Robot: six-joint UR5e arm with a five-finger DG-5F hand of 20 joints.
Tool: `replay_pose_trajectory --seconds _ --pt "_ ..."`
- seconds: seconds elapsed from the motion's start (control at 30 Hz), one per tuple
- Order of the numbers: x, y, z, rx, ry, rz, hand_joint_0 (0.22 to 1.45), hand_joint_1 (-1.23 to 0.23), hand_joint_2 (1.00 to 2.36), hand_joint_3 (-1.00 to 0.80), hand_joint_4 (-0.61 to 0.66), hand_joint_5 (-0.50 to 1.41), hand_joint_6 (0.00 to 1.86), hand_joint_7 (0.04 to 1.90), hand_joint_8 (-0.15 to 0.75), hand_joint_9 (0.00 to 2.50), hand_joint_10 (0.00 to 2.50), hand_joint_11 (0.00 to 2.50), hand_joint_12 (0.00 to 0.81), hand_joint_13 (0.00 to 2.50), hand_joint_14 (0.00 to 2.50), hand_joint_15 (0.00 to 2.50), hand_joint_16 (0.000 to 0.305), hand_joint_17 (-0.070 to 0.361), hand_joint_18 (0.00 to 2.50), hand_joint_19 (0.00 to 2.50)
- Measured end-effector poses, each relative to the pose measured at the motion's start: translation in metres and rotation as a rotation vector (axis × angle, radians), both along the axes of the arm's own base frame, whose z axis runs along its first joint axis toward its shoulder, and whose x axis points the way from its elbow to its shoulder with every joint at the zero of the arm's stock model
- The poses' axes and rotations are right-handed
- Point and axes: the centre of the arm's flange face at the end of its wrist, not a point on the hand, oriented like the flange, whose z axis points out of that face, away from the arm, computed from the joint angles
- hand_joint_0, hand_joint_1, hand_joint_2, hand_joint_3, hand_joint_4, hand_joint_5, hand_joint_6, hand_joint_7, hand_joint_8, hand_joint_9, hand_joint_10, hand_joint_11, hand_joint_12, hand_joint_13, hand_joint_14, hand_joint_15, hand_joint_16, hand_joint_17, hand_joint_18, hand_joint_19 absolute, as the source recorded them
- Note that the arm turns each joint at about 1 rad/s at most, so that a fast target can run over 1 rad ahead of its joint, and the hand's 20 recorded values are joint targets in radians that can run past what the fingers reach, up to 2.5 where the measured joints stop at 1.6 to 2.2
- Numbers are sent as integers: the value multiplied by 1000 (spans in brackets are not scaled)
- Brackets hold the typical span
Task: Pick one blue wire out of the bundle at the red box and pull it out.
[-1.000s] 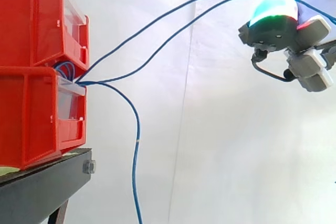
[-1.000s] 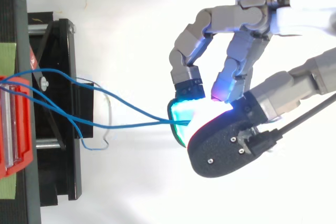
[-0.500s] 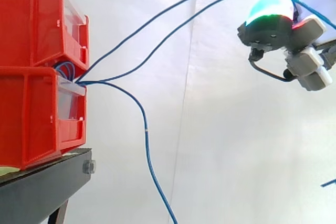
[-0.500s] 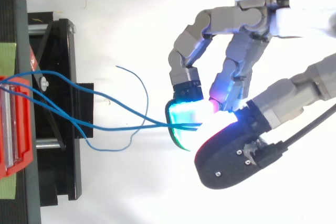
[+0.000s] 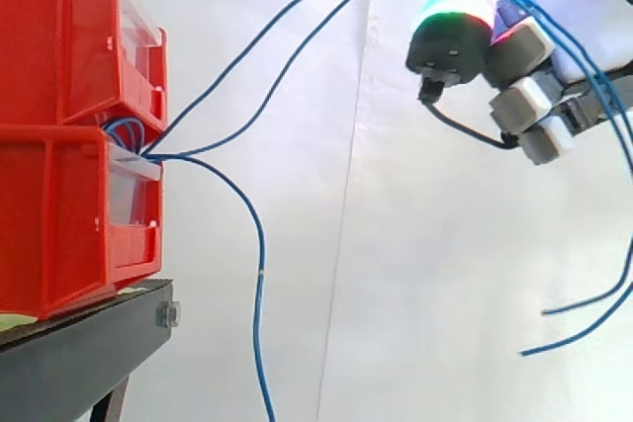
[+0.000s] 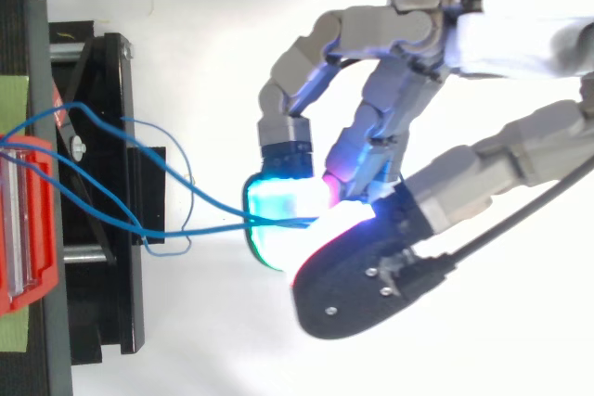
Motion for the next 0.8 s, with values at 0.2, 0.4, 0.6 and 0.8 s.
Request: replay_pose_trajectory --seconds 0.2,0.4,0.6,0.8 --pt "6 6 -6 -4 -9 0 508 -639 1004 -423 196 -146 923 956 378 1060 11 782 458 932 19 573 57 127 891 564" --pt "6 7 -7 -7 -3 1 518 -630 1006 -412 193 -143 921 967 378 1068 10 778 453 934 18 573 56 125 887 570" --pt "6 6 -8 -8 1 1 563 -673 1010 -340 189 -141 917 989 368 1075 12 785 442 946 19 578 53 120 886 578" --pt "4 7 -9 -7 10 5 587 -744 1012 -302 187 -140 920 1002 365 1067 12 790 438 949 19 578 52 118 902 569"
